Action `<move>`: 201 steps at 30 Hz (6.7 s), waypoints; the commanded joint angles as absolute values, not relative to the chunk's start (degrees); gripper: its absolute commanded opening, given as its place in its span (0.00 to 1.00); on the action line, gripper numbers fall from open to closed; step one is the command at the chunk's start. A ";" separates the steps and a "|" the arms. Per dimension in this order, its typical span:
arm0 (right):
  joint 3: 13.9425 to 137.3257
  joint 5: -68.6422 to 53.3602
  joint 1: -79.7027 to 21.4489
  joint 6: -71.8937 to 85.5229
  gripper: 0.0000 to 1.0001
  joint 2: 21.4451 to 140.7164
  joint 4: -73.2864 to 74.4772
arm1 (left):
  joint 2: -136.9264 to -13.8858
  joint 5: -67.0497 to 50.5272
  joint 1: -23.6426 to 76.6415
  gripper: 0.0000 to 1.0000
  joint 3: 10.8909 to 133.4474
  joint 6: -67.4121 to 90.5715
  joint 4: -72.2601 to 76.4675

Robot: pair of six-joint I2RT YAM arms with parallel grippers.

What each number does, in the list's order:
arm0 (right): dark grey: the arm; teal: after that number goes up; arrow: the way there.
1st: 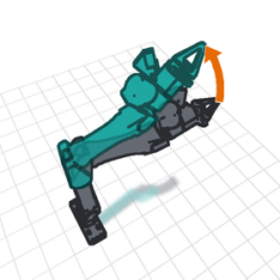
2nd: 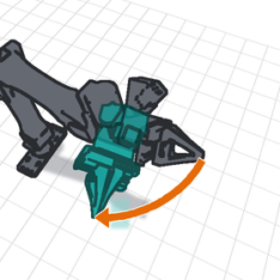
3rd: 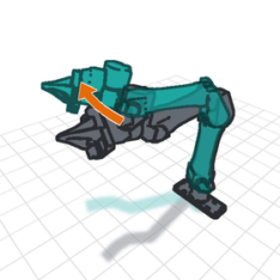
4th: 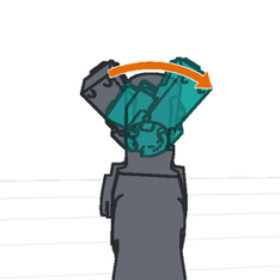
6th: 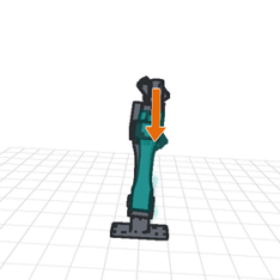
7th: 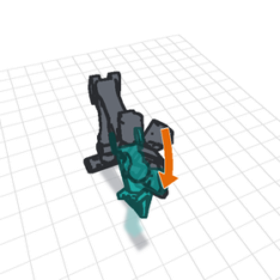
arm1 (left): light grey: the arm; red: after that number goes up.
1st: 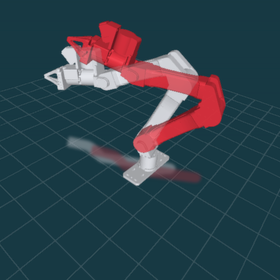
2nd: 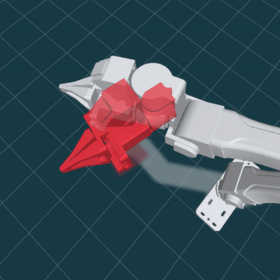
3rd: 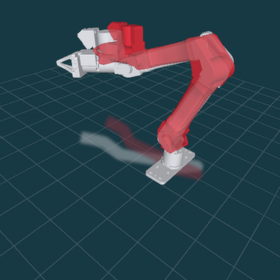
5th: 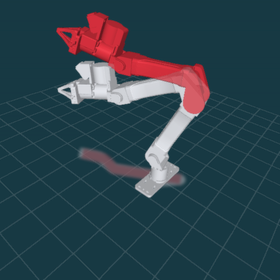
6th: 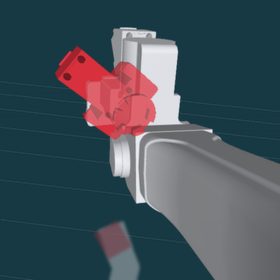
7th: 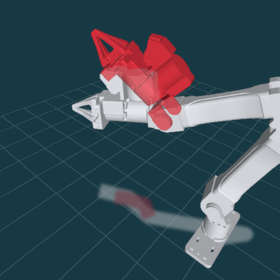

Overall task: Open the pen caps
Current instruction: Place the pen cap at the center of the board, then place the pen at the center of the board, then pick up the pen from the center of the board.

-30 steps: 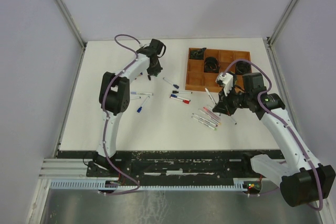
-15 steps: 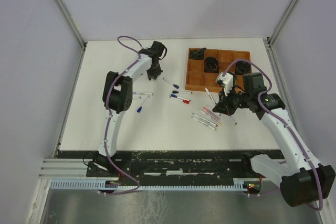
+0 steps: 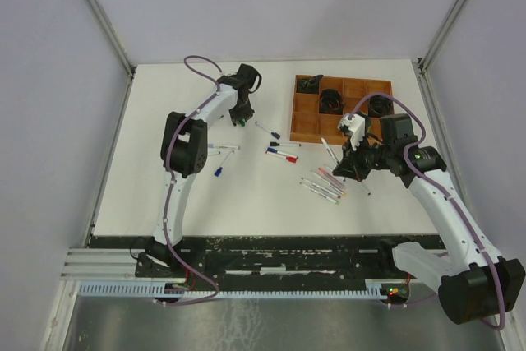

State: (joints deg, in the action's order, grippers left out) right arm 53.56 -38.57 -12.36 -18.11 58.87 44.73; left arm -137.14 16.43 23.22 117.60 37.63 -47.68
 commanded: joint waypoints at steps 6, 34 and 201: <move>55.50 -39.68 -12.27 -18.41 0.02 57.88 44.46 | -135.49 15.77 23.03 0.37 122.70 34.55 -49.36; 51.67 0.34 -8.93 -33.05 0.01 69.03 46.09 | -55.87 12.53 30.64 0.77 32.63 16.03 13.05; 61.03 -44.14 -1.83 -21.09 0.37 62.31 50.47 | -128.49 25.01 33.23 0.03 114.24 36.39 -51.34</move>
